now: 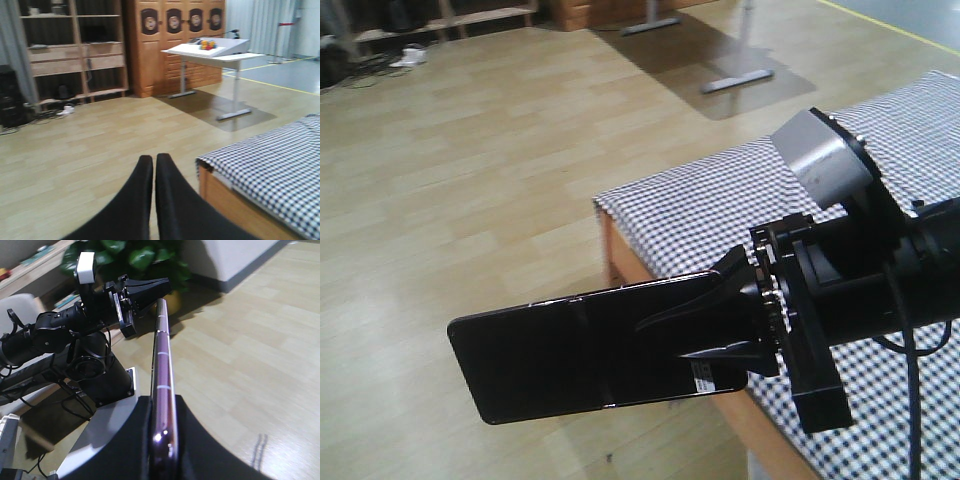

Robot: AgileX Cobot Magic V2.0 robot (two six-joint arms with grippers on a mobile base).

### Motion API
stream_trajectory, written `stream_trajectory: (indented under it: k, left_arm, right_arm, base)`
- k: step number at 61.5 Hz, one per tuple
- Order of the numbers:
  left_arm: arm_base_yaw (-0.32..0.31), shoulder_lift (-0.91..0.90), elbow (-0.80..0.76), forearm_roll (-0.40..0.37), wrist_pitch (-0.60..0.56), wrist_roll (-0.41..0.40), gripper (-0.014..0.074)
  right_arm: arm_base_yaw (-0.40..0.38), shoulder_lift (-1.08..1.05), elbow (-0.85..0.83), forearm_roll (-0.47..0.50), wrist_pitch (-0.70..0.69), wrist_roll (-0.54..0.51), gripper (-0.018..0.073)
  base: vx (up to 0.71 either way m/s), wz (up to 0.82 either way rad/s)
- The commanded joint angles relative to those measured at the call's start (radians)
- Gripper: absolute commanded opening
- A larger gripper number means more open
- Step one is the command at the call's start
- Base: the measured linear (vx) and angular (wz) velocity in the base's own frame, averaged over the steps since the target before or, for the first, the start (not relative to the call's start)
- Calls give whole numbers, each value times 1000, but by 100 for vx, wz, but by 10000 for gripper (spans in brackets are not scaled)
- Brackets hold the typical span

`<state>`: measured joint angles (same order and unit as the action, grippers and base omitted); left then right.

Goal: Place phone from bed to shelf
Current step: 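Drive the base away from the bed holding the phone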

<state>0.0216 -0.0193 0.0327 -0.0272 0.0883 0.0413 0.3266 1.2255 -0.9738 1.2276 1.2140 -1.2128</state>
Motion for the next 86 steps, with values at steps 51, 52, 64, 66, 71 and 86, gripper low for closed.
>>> stream_trajectory:
  k: [51,52,64,66,71,86]
  left_arm:
    - [3,-6,-25,-10,-73,-9,1]
    - [3,-6,-25,-10,-73,-9,1]
    - [3,-6,-25,-10,-73,-9,1]
    - [3,-6,-25,-10,-73,-9,1]
    - [3,-6,-25,-10,-73,-9,1]
    - [3,-6,-25,-10,-73,-9,1]
  right_arm:
    - [-2,-25,-24,93,74,0,-3]
    - [-2,-25,-24,93,74,0,-3]
    - [-2,-25,-24,93,74,0,-3]
    - [-2,-25,-24,93,74,0,-3]
    - [-2,-25,-24,93,74,0,-3]
    - [-2,-25,-24,93,74,0,-3]
  base:
    - [-14,54]
    - [-12,46]
    - [-10,39]
    - [-8,31]
    - [-7,25]
    - [-2,8]
